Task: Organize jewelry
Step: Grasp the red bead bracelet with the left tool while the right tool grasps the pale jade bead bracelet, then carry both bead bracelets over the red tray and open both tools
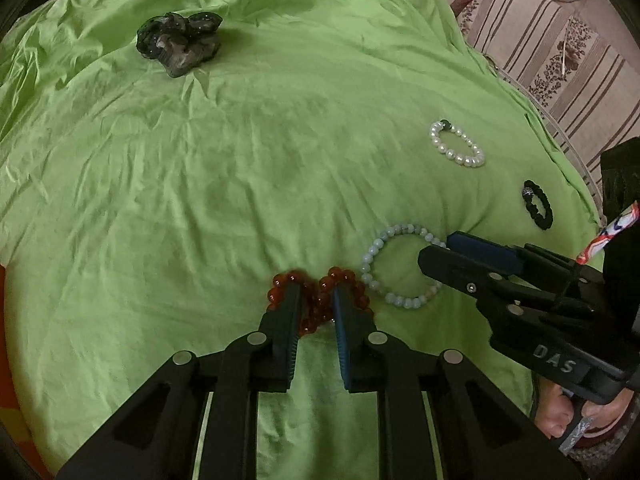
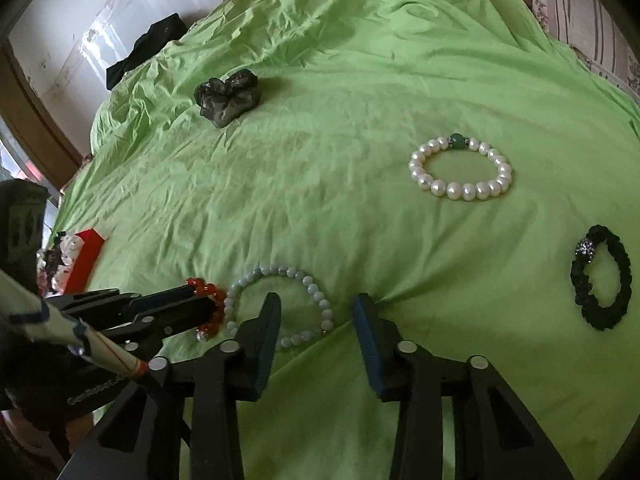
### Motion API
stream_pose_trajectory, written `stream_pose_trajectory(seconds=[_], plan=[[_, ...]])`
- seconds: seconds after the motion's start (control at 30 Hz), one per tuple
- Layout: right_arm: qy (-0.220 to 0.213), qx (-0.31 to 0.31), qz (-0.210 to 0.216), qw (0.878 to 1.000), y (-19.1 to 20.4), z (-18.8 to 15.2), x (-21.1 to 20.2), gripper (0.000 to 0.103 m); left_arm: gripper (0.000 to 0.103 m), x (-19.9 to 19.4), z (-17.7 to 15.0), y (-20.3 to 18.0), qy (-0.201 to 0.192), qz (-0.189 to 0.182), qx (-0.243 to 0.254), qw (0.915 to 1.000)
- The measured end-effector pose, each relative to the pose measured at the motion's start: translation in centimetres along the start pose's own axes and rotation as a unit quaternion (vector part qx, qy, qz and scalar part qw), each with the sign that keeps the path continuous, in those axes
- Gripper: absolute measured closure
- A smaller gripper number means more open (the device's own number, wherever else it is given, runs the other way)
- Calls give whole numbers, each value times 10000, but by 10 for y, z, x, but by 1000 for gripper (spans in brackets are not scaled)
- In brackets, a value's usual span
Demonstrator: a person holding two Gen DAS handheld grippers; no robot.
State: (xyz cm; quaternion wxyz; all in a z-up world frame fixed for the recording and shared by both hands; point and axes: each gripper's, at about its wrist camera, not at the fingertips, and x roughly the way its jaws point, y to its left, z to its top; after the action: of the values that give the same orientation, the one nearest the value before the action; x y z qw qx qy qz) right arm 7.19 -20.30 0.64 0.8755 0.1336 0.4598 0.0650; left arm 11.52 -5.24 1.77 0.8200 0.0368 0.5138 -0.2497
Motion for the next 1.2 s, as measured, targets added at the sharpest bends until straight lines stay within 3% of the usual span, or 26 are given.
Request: stream_pose_trajectory(seconds=[0.03, 0.1, 0.2, 0.47, 0.8, 1.07, 1.2], plan=[[-7, -32, -52, 10000, 1, 0, 1, 70, 87, 0, -1, 0, 5, -19, -24, 10000], [-8, -68, -103, 9999, 1, -1, 0, 87, 91, 0, -2, 0, 39, -14, -51, 10000], [44, -71, -53, 10000, 2, -1, -1, 96, 96, -7, -5, -4, 77, 40, -116, 9999], [-188, 151, 259, 9994, 10, -4, -42, 97, 96, -68, -26, -4, -327, 23, -378, 9987], [-486, -7, 297, 9984, 40, -14, -101, 97, 96, -175, -64, 17, -1017, -444, -1068, 9881], [-604, -346, 400, 9968, 82, -28, -136, 97, 96, -235, -111, 53, -1458, -93, -1589, 9764], [-594, -627, 485, 9951, 113, -33, -146, 97, 96, -258, -142, 93, -1632, 267, -2107, 9635]])
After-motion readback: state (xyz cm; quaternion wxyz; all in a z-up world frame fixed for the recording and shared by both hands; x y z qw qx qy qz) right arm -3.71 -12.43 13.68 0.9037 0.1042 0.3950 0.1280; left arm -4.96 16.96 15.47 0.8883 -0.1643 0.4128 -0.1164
